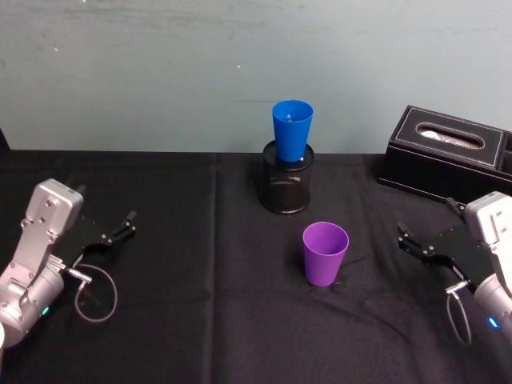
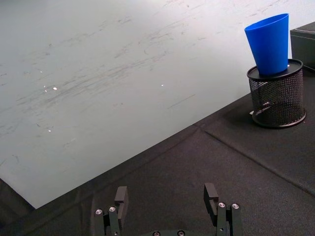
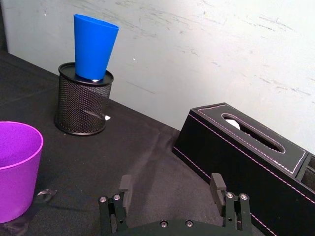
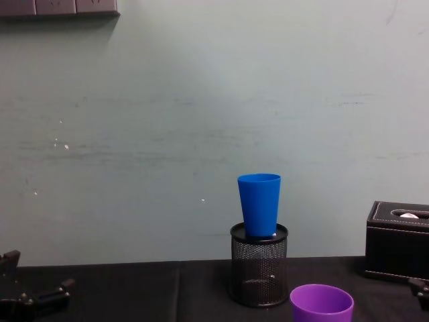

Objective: Pick up one cup with a gripper and tap it against the other cup.

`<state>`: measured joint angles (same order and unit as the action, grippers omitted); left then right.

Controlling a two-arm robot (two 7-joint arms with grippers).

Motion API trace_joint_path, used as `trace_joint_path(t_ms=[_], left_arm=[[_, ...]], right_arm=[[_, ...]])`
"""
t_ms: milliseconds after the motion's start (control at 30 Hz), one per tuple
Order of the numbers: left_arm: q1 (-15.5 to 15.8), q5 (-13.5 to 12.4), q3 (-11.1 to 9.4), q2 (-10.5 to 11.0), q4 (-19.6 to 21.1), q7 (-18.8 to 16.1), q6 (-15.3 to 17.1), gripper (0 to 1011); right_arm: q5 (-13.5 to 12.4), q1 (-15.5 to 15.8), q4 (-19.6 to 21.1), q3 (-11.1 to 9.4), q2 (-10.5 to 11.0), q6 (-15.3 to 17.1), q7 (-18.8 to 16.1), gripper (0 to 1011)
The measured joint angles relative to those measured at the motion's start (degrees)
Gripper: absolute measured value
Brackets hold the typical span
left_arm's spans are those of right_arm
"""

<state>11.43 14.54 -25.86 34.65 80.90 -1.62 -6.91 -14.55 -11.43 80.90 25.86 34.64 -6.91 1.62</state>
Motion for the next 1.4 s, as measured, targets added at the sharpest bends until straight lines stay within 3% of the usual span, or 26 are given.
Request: trace_joint_path(t_ms=[567, 967, 1133, 1400], left_arm=[[0.0, 0.0, 0.0, 0.0, 0.0, 0.0, 0.0, 1011], [0.0, 0.0, 0.0, 0.0, 0.0, 0.0, 0.0, 1011], [0.0, 0.0, 0.0, 0.0, 0.0, 0.0, 0.0, 1011], [0.0, 0.0, 0.0, 0.0, 0.0, 0.0, 0.0, 1011]], right_arm=[[-0.6, 0.5, 0.1, -0.7, -0.3, -0.5, -1.4, 1003], [-3.9, 3.5, 1.6, -3.4, -0.4, -2.6, -6.6, 1003], [-4.2, 4.4, 2.1, -3.8, -0.2, -4.0, -8.6, 1003], [-7.2, 5.1, 1.5, -4.4, -1.1, -6.3, -14.0, 1003]])
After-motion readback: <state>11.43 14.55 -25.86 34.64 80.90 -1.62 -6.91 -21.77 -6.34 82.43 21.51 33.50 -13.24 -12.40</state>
